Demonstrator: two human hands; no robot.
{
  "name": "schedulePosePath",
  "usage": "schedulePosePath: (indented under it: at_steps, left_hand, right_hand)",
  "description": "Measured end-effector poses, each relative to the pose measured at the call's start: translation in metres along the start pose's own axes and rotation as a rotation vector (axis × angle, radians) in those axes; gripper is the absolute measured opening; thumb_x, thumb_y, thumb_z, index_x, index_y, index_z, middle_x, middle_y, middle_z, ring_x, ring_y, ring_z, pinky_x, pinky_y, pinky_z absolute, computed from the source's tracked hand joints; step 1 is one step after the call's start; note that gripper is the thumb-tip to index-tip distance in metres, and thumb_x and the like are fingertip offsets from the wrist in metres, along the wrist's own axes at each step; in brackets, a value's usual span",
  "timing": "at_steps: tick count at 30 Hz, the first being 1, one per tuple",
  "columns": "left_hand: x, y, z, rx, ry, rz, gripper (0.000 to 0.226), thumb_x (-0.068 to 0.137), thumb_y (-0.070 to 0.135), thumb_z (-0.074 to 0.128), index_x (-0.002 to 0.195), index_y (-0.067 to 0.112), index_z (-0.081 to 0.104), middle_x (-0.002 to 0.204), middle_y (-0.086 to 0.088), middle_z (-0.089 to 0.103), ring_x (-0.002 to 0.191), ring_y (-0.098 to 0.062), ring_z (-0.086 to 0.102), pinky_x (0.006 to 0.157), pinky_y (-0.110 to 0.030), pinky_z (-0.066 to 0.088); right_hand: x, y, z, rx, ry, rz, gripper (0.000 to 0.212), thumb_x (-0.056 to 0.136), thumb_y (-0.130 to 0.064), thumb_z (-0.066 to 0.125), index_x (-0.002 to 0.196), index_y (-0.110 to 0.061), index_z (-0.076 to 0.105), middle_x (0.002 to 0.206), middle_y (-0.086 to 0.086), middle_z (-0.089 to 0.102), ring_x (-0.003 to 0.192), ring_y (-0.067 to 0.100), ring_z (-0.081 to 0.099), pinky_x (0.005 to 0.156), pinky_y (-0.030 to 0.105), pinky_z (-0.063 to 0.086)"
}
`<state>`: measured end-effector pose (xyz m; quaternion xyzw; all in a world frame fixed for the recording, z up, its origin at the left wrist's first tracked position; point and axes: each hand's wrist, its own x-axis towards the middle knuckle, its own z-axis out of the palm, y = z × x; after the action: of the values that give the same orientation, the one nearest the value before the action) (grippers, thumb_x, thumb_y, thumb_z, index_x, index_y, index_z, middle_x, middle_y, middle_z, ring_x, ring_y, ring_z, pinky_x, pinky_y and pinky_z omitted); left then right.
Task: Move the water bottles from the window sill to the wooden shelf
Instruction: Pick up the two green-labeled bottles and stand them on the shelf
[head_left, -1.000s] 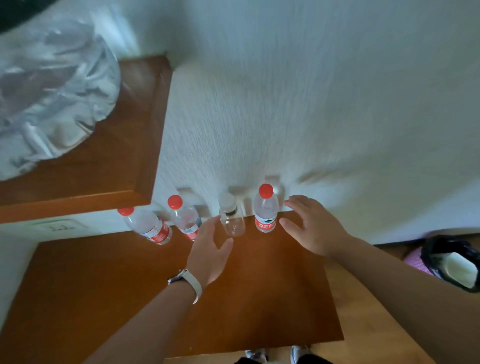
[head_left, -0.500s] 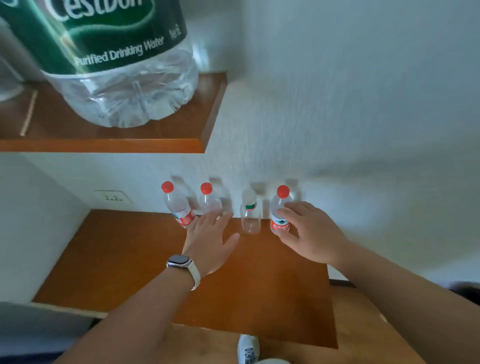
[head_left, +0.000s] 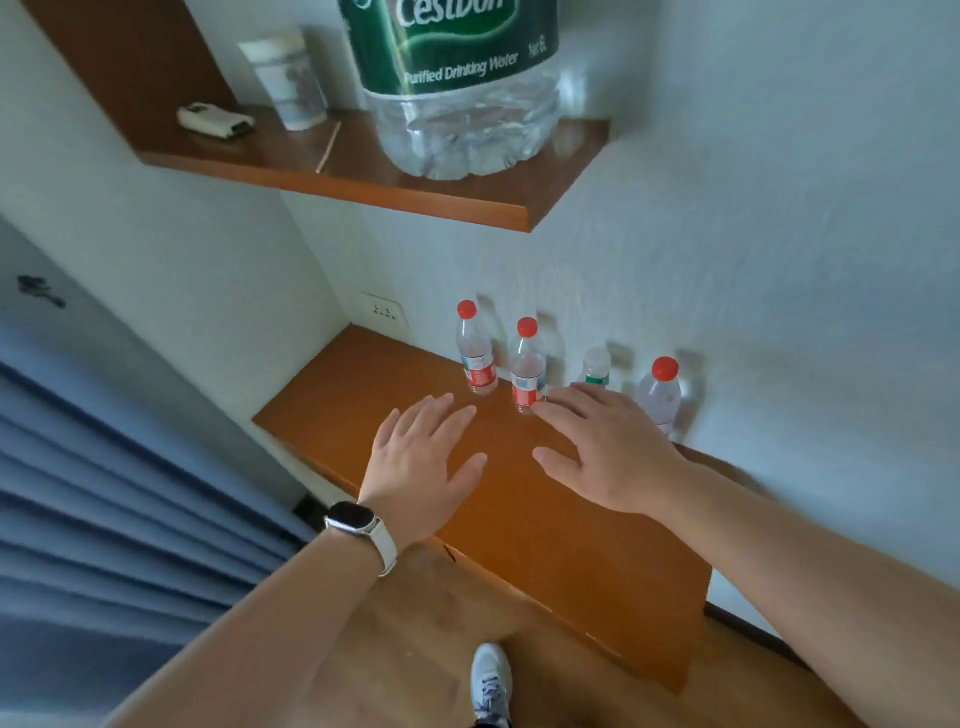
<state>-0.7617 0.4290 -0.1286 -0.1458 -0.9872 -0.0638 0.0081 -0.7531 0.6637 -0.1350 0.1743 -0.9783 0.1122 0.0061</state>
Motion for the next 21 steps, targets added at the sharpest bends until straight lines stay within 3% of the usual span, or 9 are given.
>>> schedulePosePath:
  at_steps: [5, 14, 21]
  left_hand:
    - [-0.049, -0.052, -0.02, -0.009, 0.067, -0.161, 0.058, 0.095, 0.062, 0.028, 0.148, 0.041, 0.026, 0.16, 0.011, 0.021, 0.148, -0.015, 0.012, 0.121, -0.045, 0.006]
    - [-0.158, -0.166, -0.041, -0.067, 0.173, -0.37, 0.054, 0.096, 0.054, 0.042, 0.145, 0.033, 0.04, 0.153, 0.005, 0.038, 0.143, -0.019, 0.028, 0.118, -0.044, 0.02]
    - [-0.254, -0.275, -0.054, -0.022, 0.225, -0.441, 0.06, 0.093, 0.063, 0.031, 0.143, 0.032, 0.044, 0.15, 0.003, 0.042, 0.142, -0.02, 0.031, 0.117, -0.041, 0.019]
  right_hand:
    - [0.03, -0.059, -0.002, 0.016, -0.013, -0.19, 0.065, 0.094, -0.065, 0.022, 0.147, -0.03, 0.037, 0.156, -0.005, 0.036, 0.145, 0.021, 0.027, 0.116, 0.046, 0.027]
    - [0.072, -0.198, 0.018, -0.009, -0.036, -0.495, 0.061, 0.098, -0.062, 0.027, 0.147, -0.029, 0.04, 0.155, -0.004, 0.038, 0.145, 0.02, 0.029, 0.114, 0.037, 0.024]
    - [0.09, -0.339, 0.046, -0.056, -0.042, -0.663, 0.061, 0.096, -0.056, 0.035, 0.142, -0.019, 0.05, 0.147, 0.008, 0.049, 0.137, 0.028, 0.04, 0.111, 0.046, 0.034]
